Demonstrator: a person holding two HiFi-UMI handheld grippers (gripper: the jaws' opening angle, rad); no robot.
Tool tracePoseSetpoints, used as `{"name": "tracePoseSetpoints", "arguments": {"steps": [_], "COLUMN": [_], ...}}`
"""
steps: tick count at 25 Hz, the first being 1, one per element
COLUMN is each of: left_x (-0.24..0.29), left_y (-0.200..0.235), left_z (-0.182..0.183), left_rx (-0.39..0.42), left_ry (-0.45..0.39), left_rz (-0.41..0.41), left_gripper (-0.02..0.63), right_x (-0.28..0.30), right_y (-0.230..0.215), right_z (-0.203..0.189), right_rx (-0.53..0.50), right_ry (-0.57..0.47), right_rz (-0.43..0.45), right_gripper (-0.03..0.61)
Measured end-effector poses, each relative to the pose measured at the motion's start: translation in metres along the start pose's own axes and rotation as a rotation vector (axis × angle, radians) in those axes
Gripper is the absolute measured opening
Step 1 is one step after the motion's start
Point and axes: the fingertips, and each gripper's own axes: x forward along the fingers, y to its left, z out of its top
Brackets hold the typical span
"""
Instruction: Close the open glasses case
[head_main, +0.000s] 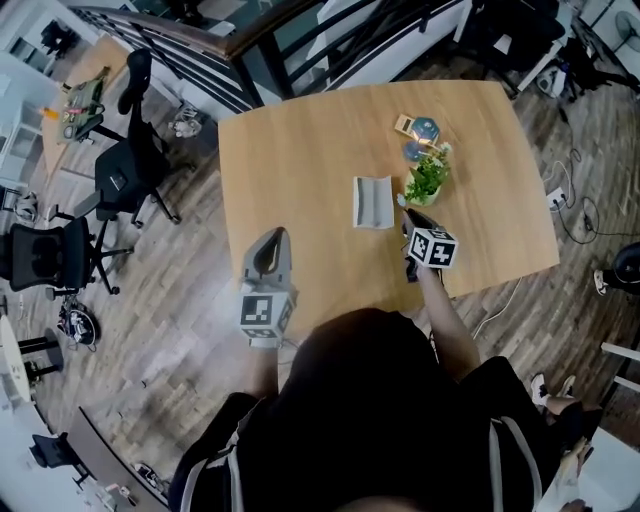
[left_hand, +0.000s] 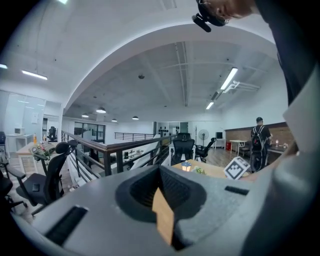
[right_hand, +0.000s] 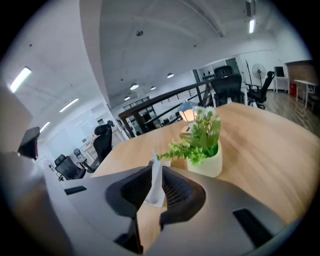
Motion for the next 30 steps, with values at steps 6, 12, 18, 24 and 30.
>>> {"name": "tracePoseSetpoints", "arguments": {"steps": [6, 12, 18, 24, 30], "left_x": [-0.024, -0.044, -0.047, -0.042, -0.037], "left_y": [0.016, 0.03, 0.037, 0.036, 0.038], "left_z": [-0.001, -0.008, -0.01, -0.007, -0.007], "left_rx": [0.014, -0.003, -0.007, -0.006, -0.002], "left_ry": [0.023, 0.037, 0.033, 0.027, 0.026], "left_rz": [0.068, 0.143, 0.171, 0.168, 0.158], "left_gripper": [-0.002, -0.002, -0.002, -0.002, -0.002], "right_x": [0.074, 0.098, 0.11, 0.112, 0.114], "right_y": [-0.03, -0.032, -0.031, -0.025, -0.011], "right_z": [-0.038, -0.054, -0.057, -0.05, -0.037], "right_rx": [0.132, 0.115, 0.08, -0.079, -0.597], "right_ry": [0.168, 0.245, 0.267, 0.279, 0.307], "right_rz": [-0.035, -0.048, -0.05, -0.079, -0.19], "right_gripper": [0.075, 0.074, 0.074, 0.046, 0.044]}}
